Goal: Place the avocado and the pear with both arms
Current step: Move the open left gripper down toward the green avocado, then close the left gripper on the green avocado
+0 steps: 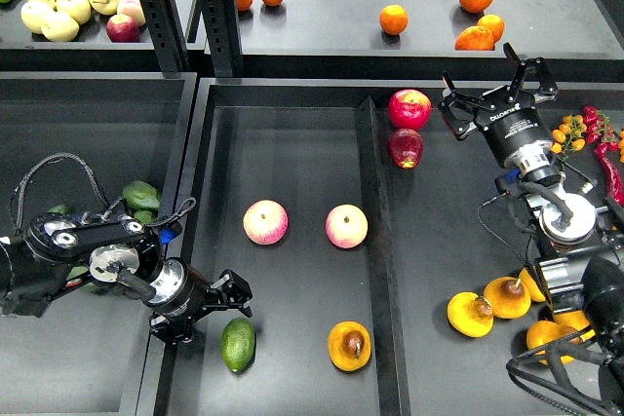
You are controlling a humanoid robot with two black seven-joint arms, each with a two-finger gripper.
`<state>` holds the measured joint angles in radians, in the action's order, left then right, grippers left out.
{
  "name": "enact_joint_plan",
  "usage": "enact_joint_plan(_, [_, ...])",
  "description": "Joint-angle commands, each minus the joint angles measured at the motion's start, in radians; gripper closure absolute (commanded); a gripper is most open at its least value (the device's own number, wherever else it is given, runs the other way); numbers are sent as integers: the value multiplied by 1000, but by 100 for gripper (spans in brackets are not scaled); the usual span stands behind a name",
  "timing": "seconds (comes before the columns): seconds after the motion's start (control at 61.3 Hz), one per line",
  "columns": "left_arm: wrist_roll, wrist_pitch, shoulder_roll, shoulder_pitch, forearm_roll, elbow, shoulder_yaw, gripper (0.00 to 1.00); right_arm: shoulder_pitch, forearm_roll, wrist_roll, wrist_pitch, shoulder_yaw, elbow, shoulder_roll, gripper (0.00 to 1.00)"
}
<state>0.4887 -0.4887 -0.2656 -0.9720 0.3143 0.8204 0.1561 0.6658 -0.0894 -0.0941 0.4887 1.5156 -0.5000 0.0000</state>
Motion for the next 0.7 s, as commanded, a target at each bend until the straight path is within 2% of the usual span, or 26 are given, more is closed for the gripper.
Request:
enact_joint_plan(0.0, [0,0,20,10,0,-36,-6,7,0,0,-1,0,0,0,0,1])
enact_joint_plan(0.686, [0,0,66,55,40,-84,-9,7,-2,0,0,0,0,-2,0,1])
